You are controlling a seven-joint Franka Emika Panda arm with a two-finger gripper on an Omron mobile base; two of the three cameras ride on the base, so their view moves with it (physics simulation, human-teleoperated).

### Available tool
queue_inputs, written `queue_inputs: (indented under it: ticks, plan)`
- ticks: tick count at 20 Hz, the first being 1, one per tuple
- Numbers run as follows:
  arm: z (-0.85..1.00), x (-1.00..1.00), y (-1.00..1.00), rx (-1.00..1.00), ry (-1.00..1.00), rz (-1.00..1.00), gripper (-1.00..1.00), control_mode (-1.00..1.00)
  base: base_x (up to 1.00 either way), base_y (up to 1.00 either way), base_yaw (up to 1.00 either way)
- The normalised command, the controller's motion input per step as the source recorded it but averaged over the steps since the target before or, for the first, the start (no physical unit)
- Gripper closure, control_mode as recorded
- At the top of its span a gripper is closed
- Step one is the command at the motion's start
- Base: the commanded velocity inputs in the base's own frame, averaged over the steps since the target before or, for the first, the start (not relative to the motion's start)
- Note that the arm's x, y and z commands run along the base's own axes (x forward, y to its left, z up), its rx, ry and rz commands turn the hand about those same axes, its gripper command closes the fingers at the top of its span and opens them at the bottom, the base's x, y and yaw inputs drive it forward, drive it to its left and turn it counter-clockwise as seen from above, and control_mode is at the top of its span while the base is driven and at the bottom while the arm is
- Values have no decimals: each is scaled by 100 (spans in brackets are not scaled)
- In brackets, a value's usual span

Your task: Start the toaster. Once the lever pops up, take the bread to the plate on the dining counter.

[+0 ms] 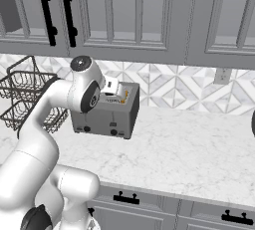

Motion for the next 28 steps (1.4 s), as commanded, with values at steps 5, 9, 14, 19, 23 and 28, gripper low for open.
queue_inputs:
  ticks: [5,9,14,19,23,28]
  plan:
    - [0,0,0,0,0,0,-100,-100,0,0,0]
    - [0,-6,0,0,0,0,-100,-100,0,0,0]
    - [0,-3,0,0,0,0,-100,-100,0,0,0]
    - [0,0,0,0,0,0,-100,-100,0,0,0]
    - [0,0,0,0,-1,0,-100,-100,0,0,0]
    - [0,0,0,0,0,0,-100,-100,0,0,0]
